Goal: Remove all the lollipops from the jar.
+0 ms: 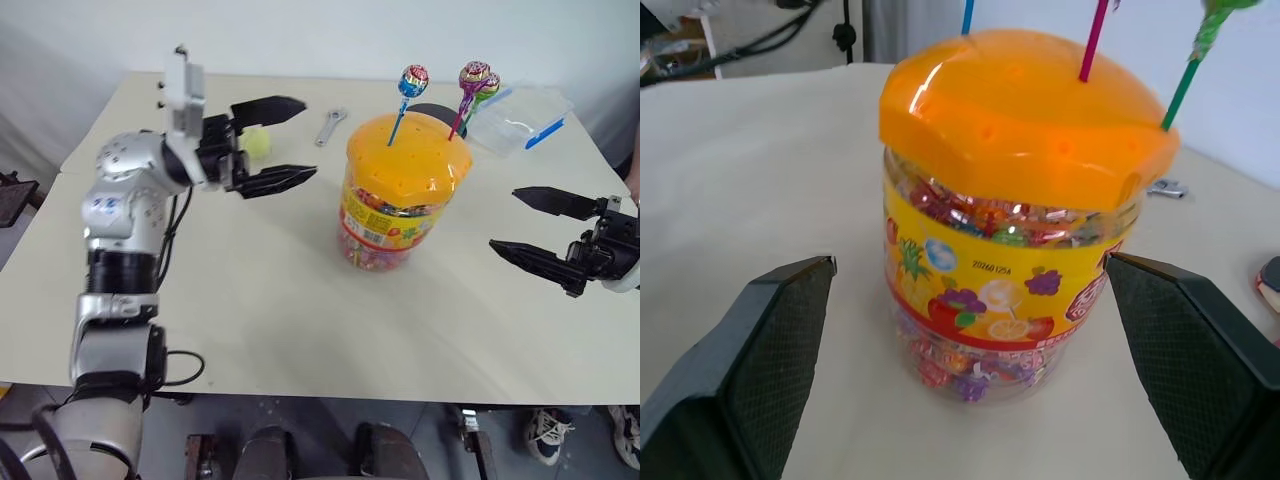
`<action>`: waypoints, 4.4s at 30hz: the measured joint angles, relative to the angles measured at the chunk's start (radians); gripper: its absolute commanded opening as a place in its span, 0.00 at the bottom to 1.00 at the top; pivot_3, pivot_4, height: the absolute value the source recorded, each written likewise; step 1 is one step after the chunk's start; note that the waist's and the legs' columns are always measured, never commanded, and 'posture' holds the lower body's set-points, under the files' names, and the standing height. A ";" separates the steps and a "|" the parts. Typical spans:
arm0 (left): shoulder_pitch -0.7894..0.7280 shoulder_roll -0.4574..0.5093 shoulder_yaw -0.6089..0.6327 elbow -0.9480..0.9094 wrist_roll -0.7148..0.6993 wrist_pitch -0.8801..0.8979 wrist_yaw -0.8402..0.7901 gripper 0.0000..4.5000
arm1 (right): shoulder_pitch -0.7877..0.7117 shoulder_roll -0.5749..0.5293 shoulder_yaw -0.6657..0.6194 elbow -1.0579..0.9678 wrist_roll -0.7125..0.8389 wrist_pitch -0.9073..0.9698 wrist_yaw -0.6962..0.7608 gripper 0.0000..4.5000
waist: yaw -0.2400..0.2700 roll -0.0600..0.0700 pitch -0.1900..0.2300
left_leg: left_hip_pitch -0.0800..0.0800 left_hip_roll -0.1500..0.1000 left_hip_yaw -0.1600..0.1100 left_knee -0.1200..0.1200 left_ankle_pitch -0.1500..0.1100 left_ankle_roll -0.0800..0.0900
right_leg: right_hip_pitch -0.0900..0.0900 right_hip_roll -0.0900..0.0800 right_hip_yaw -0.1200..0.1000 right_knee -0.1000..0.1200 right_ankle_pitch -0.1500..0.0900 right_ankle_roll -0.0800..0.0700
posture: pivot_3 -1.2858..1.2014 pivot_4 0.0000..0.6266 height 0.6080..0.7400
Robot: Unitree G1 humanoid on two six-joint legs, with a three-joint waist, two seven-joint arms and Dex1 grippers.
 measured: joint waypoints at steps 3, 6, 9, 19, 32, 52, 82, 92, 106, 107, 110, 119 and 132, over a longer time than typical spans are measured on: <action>-0.081 -0.064 -0.030 0.113 0.030 -0.039 -0.022 1.00 | 0.003 0.008 -0.024 -0.040 0.036 0.011 -0.036 1.00 | -0.001 0.000 0.000 | -0.001 0.000 0.000 0.001 -0.001 0.001 | 0.000 0.000 0.000 0.000 0.000 0.000 | 0.52 0.24 1.00; -0.144 -0.106 -0.034 0.210 0.050 -0.064 -0.042 1.00 | 0.018 0.021 -0.070 -0.066 0.069 0.025 -0.077 1.00 | -0.001 0.000 0.000 | -0.001 0.000 0.000 0.000 -0.001 0.001 | 0.000 0.000 0.000 0.000 0.000 0.000 | 0.52 0.24 1.00; -0.193 -0.139 -0.036 0.288 0.075 -0.091 -0.057 1.00 | 0.046 0.030 -0.109 -0.098 0.091 0.029 -0.108 1.00 | 0.000 -0.001 0.000 | -0.001 0.000 0.000 0.001 -0.001 0.001 | 0.000 0.000 0.000 -0.001 0.000 0.000 | 0.52 0.24 1.00; -0.307 -0.214 -0.041 0.526 0.174 -0.202 -0.067 0.47 | 0.123 0.052 -0.161 -0.147 0.100 0.018 -0.158 1.00 | -0.001 -0.001 0.001 | -0.001 0.000 0.000 0.001 -0.001 0.002 | -0.001 0.000 0.000 -0.001 0.000 0.000 | 0.52 0.24 1.00; -0.375 -0.234 -0.013 0.630 0.224 -0.262 -0.073 0.01 | 0.122 0.061 -0.167 -0.136 0.095 -0.034 -0.166 1.00 | 0.001 -0.002 0.001 | -0.002 -0.001 0.000 0.001 -0.001 0.002 | -0.001 0.000 0.000 -0.001 0.000 0.000 | 0.52 0.24 1.00; -0.318 0.117 -0.013 0.348 0.380 0.415 0.440 0.01 | 0.009 0.030 -0.083 -0.012 0.051 -0.041 -0.096 1.00 | -0.010 -0.002 0.001 | -0.002 0.000 -0.001 0.001 -0.001 0.002 | -0.002 0.000 0.000 0.002 0.000 0.000 | 0.52 0.24 1.00; 0.172 0.635 -0.236 -0.324 0.402 1.276 0.524 0.99 | -0.139 0.014 0.046 0.121 -0.013 -0.037 0.006 1.00 | -0.002 -0.006 0.003 | -0.003 0.000 0.000 0.003 -0.001 0.002 | -0.005 -0.001 0.002 0.007 0.000 0.000 | 0.52 0.24 1.00; 0.068 0.482 -0.099 -0.316 0.308 0.956 0.497 0.99 | -0.222 -0.018 0.058 0.124 -0.012 0.066 -0.066 1.00 | -0.003 -0.006 0.003 | -0.003 0.000 0.000 0.005 -0.001 0.002 | -0.005 -0.002 0.002 0.008 0.000 0.000 | 0.52 0.24 1.00; 0.122 0.205 0.109 -0.168 0.023 0.236 0.040 0.99 | -0.491 0.105 0.275 0.307 -0.118 0.097 -0.193 1.00 | -0.011 -0.006 0.003 | -0.003 0.000 0.001 0.005 -0.001 0.002 | -0.006 -0.002 0.000 0.009 0.000 0.000 | 0.52 0.24 1.00; 0.123 0.206 0.110 -0.151 0.013 0.214 -0.003 0.99 | -0.503 0.116 0.287 0.323 -0.130 0.089 -0.192 1.00 | -0.012 -0.006 0.003 | -0.003 0.000 0.002 0.005 -0.001 0.002 | -0.006 -0.002 0.000 0.009 0.000 0.000 | 0.52 0.24 1.00; 0.131 0.205 0.110 -0.118 -0.022 0.177 -0.118 0.99 | -0.555 0.150 0.304 0.382 -0.161 0.064 -0.190 1.00 | -0.020 -0.006 0.003 | -0.003 0.000 0.001 0.005 -0.001 0.002 | -0.006 -0.002 0.000 0.009 0.000 0.000 | 0.52 0.24 1.00; 0.151 0.206 0.108 -0.118 -0.060 0.175 -0.215 0.99 | -0.693 0.229 0.349 0.565 -0.252 -0.021 -0.155 1.00 | -0.051 -0.006 0.003 | -0.003 0.000 -0.001 0.004 -0.001 0.002 | -0.006 -0.002 -0.001 0.011 0.000 0.000 | 0.52 0.24 1.00; 0.190 0.213 0.120 -0.168 -0.067 0.179 -0.179 1.00 | -0.760 0.269 0.367 0.638 -0.276 -0.016 -0.101 0.32 | -0.059 -0.006 0.003 | -0.002 0.000 -0.002 0.004 -0.001 0.002 | -0.006 -0.002 -0.001 0.013 0.000 0.000 | 0.52 0.24 1.00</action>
